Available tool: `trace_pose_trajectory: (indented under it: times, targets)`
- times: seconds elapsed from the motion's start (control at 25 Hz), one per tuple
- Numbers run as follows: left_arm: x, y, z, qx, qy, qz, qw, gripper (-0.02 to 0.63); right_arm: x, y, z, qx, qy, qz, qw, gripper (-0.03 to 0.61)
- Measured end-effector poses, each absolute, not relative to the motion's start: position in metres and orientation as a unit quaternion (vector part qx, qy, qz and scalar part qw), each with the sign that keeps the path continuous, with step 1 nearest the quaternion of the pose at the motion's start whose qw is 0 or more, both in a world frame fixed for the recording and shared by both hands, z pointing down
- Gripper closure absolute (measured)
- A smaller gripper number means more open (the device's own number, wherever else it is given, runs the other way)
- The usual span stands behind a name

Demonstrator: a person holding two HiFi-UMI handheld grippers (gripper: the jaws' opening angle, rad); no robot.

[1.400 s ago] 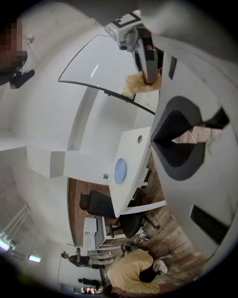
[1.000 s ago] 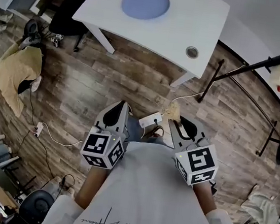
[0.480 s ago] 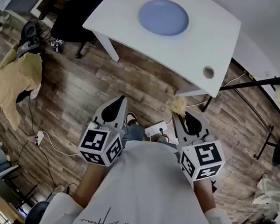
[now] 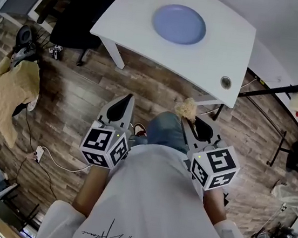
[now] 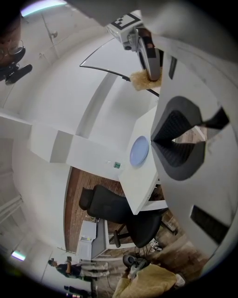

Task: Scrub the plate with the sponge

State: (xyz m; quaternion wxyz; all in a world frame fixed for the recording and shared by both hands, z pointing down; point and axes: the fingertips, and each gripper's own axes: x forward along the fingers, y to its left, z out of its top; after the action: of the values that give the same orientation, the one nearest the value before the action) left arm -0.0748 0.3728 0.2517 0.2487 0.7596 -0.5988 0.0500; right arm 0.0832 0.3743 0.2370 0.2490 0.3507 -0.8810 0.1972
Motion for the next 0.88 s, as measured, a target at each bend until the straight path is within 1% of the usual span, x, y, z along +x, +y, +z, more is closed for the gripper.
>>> trace_pose_trajectory:
  times: [0.12, 0.28, 0.44, 0.88]
  targets:
    - [-0.076, 0.369, 0.250, 0.760, -0.598, 0.044, 0.249, 0.620, 0.084, 0.371, 0.239, 0.350, -0.879, 0.198, 0.255, 0.532]
    - [-0.078, 0.361, 0.259, 0.756, -0.595, 0.036, 0.270, 0.620, 0.077, 0.363, 0.244, 0.335, -0.883, 0.198, 0.263, 0.532]
    - [-0.087, 0.348, 0.263, 0.756, -0.592, 0.036, 0.277, 0.620, 0.069, 0.345, 0.249, 0.336, -0.882, 0.202, 0.261, 0.532]
    - [-0.108, 0.262, 0.269, 0.760, -0.582, 0.059, 0.284, 0.620, 0.041, 0.269, 0.261, 0.314, -0.887, 0.220, 0.256, 0.532]
